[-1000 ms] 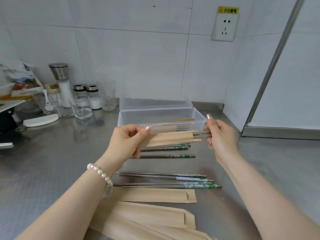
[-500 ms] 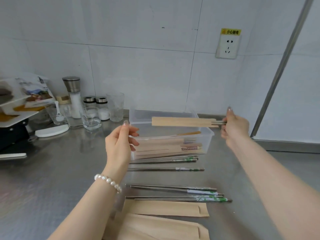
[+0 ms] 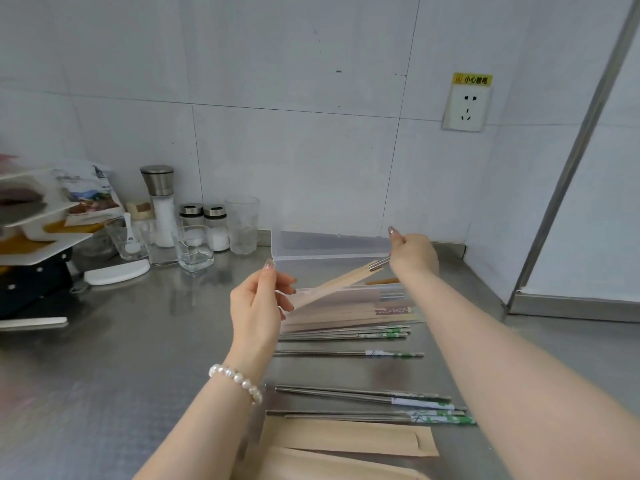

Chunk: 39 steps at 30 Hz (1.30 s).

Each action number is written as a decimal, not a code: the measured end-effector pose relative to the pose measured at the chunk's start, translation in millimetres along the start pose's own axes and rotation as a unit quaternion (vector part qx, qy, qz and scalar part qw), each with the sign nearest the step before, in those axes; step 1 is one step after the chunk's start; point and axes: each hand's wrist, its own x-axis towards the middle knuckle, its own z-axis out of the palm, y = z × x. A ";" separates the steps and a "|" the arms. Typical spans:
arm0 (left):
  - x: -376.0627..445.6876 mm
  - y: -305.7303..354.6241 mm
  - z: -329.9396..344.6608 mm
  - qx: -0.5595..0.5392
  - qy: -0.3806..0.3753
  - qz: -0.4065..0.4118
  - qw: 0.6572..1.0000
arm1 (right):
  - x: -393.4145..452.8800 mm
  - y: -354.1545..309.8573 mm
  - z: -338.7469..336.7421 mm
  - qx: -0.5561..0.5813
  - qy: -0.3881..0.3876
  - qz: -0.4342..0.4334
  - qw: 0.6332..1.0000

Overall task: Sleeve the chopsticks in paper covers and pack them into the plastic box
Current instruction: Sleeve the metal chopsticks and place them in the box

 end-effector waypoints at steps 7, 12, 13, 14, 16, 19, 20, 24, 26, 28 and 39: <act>-4.5 -2.9 1.7 0.035 -0.032 0.032 0.998 | -5.0 8.7 -6.3 -0.231 -0.069 -0.077 0.967; -13.3 -7.7 5.0 0.103 -0.108 0.068 0.986 | -0.7 12.5 -34.7 -0.170 -0.011 -0.150 0.974; -14.9 -9.2 5.5 0.121 -0.134 0.073 0.981 | -1.3 14.9 -41.6 -0.129 0.001 -0.155 0.979; -16.4 -11.1 6.1 0.144 -0.167 0.079 0.972 | -3.7 18.6 -47.7 -0.084 0.012 -0.160 0.983; -20.4 -12.8 8.0 0.203 -0.247 0.084 0.944 | -15.7 26.4 -58.1 0.004 0.027 -0.172 0.985; -32.1 -11.1 12.7 0.273 -0.371 0.068 0.885 | -38.0 39.2 -68.8 0.088 0.003 -0.164 0.982; -34.8 -9.7 15.0 0.294 -0.400 0.067 0.865 | -42.9 42.3 -69.8 0.099 -0.020 -0.164 0.981; -45.2 -9.3 20.2 0.356 -0.472 0.094 0.801 | -65.7 59.8 -63.3 0.114 -0.156 -0.162 0.968; -48.9 -6.5 23.6 0.366 -0.490 0.102 0.785 | -72.5 66.8 -61.4 0.053 -0.220 -0.181 0.957; -51.8 -4.0 24.8 0.362 -0.501 0.093 0.781 | -75.2 71.5 -64.4 0.001 -0.277 -0.178 0.944; -59.3 -0.3 26.9 0.427 -0.559 0.114 0.701 | -71.5 79.6 -77.8 -0.080 -0.377 -0.138 0.912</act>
